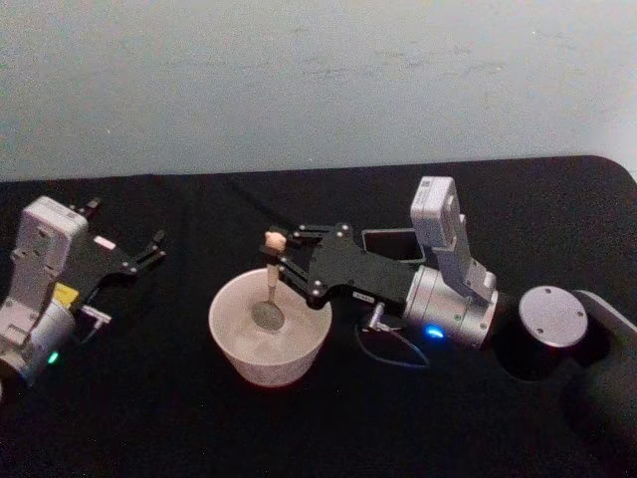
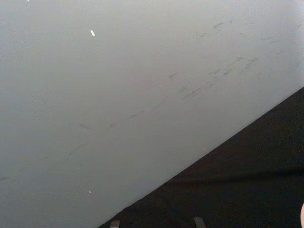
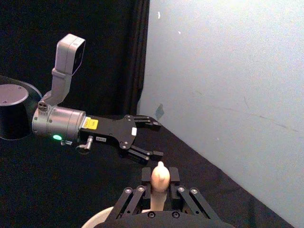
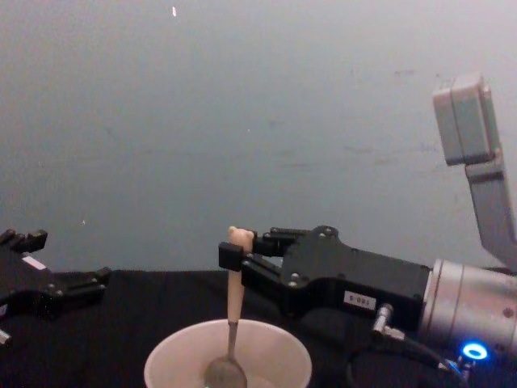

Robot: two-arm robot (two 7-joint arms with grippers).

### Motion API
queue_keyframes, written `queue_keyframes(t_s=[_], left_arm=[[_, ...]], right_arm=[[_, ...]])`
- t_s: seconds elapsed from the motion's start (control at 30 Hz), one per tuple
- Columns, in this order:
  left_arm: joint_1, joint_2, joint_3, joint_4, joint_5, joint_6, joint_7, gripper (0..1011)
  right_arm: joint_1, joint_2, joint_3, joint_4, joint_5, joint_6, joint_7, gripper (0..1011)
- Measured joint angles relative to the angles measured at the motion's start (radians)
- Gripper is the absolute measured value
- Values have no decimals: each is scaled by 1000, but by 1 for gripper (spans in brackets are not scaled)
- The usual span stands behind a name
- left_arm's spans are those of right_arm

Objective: Pick up the stirring spoon with one hand, stir inside the cup, then place it back in its original position.

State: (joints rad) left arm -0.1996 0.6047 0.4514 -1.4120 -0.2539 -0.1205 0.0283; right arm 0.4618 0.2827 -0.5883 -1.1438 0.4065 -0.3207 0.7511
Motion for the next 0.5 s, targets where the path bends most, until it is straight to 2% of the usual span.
queue_keyframes(t_s=[0.27,0.5], left_arm=[[0,0,0,0,0,0,0,1001],[0,0,0,0,0,0,0,1001]], right_arm=[[-2,0,5,-1,-7,-1,-7,214],[-20,20,19,-29,-10,2,-20,214]])
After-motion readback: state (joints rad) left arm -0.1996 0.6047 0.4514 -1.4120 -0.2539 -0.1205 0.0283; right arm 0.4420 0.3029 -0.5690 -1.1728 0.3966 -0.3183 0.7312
